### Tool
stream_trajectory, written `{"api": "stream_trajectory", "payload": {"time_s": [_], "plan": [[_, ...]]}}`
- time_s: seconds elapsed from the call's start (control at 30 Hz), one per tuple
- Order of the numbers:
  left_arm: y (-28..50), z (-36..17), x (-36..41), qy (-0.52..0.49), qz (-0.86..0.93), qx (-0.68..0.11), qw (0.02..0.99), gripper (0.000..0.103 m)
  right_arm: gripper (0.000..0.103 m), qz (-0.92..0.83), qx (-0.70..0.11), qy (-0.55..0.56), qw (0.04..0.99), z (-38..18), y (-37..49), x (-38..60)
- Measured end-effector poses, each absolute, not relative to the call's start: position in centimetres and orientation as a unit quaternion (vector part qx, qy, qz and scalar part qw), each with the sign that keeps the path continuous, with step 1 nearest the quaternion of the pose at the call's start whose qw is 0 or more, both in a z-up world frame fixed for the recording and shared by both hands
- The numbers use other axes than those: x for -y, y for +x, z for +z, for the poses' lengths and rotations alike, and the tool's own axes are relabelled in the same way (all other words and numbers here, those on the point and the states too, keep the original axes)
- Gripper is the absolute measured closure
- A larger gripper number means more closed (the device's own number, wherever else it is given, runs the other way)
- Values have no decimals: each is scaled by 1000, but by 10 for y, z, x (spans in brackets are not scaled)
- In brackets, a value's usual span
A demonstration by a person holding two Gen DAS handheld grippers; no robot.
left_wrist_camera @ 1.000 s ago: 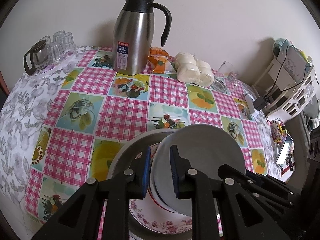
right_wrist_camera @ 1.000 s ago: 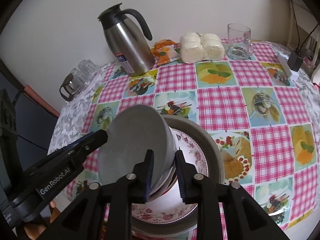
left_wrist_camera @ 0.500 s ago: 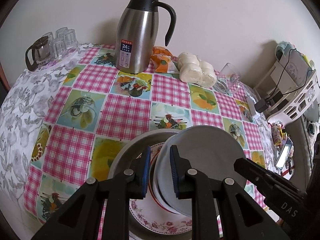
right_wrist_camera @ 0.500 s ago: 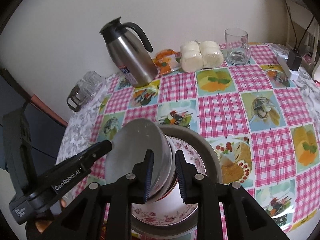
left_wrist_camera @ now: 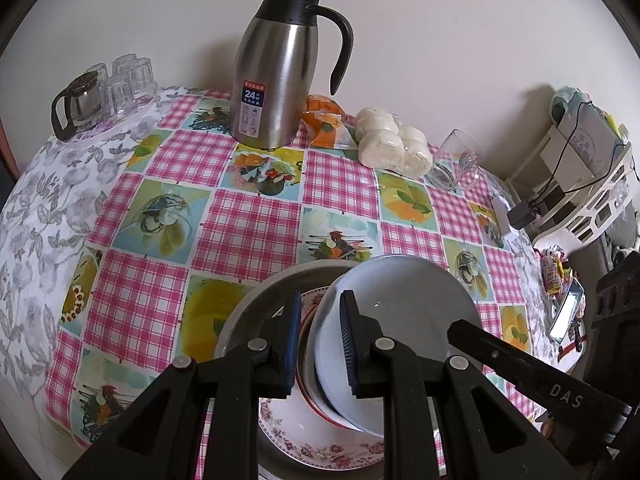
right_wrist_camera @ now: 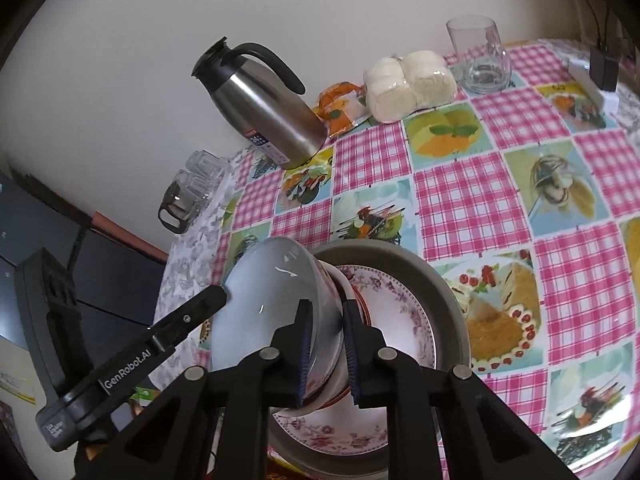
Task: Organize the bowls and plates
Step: 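Open both grippers to release the plain white bowl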
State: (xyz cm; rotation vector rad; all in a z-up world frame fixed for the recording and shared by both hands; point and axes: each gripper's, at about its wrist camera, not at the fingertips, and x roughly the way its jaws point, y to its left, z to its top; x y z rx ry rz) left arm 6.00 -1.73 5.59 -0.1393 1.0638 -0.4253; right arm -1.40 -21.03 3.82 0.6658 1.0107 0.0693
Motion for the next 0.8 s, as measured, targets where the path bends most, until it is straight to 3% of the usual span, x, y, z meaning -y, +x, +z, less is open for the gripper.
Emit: {"api": "stream_trajectory", "payload": {"time_s": [0.67,0.8], "plan": [[57,56,22,-59,-201,-500,840,81,84,-1,-479,248,842,54,-16,200],[58,59,18,-56,-190,-495,846,56,82,-24,-471,222,853,63,-18,199]]}}
